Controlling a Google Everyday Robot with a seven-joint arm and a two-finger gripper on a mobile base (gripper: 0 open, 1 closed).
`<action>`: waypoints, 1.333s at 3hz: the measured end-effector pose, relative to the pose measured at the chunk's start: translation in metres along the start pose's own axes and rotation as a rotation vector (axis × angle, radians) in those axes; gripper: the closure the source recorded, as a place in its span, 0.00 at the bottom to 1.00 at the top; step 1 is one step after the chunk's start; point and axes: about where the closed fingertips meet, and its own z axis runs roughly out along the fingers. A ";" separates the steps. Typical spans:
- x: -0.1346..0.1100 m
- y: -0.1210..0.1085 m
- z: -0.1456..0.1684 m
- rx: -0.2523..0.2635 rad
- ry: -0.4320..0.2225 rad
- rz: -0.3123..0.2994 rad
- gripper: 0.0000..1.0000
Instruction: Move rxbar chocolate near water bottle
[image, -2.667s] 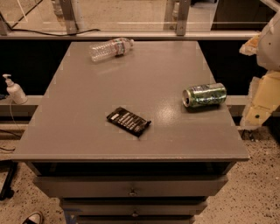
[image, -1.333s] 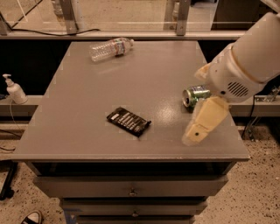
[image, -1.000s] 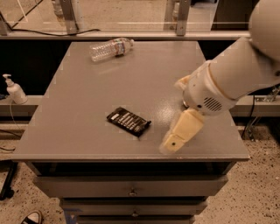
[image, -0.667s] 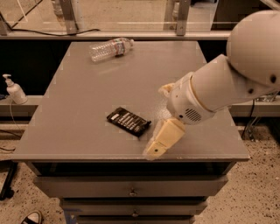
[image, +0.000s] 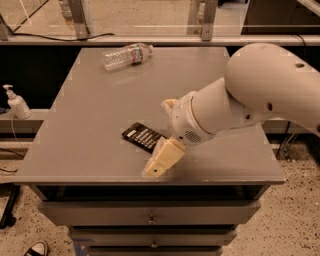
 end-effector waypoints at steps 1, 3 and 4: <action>0.001 -0.011 0.019 0.007 0.007 0.016 0.00; 0.015 -0.025 0.042 -0.019 0.064 0.127 0.40; 0.016 -0.030 0.044 -0.026 0.078 0.153 0.64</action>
Offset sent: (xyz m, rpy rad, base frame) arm 0.0406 0.0118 -0.0515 -0.0347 0.1435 -0.1169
